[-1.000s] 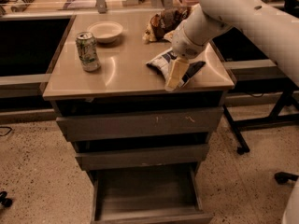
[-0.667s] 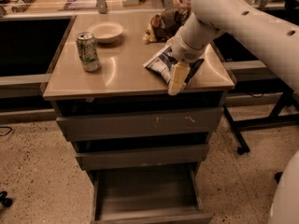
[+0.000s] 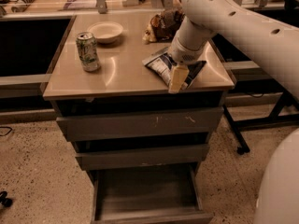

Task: Place blue chip bag into bottom drawer

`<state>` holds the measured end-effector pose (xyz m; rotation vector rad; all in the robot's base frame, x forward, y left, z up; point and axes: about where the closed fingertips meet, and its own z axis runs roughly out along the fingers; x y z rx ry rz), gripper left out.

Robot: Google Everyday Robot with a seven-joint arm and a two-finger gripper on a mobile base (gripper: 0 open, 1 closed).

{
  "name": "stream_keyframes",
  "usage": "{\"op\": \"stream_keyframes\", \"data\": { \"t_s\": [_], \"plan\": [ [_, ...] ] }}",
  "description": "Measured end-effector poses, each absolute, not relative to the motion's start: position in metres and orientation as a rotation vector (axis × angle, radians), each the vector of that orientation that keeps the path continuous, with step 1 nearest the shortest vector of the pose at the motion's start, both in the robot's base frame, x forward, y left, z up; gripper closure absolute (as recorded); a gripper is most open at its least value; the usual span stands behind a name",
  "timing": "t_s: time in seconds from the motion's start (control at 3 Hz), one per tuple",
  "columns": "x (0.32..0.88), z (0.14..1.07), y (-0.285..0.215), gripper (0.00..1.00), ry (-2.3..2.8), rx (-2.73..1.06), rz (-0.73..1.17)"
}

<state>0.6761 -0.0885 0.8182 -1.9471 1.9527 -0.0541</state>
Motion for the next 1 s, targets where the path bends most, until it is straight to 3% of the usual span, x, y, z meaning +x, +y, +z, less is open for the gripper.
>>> {"op": "stream_keyframes", "data": {
  "t_s": [0.67,1.0],
  "plan": [
    [0.676,0.821,-0.088,0.89,1.953,-1.947,-0.054],
    [0.645,0.845,-0.084,1.0,1.933,-1.951,-0.017]
  ]
}}
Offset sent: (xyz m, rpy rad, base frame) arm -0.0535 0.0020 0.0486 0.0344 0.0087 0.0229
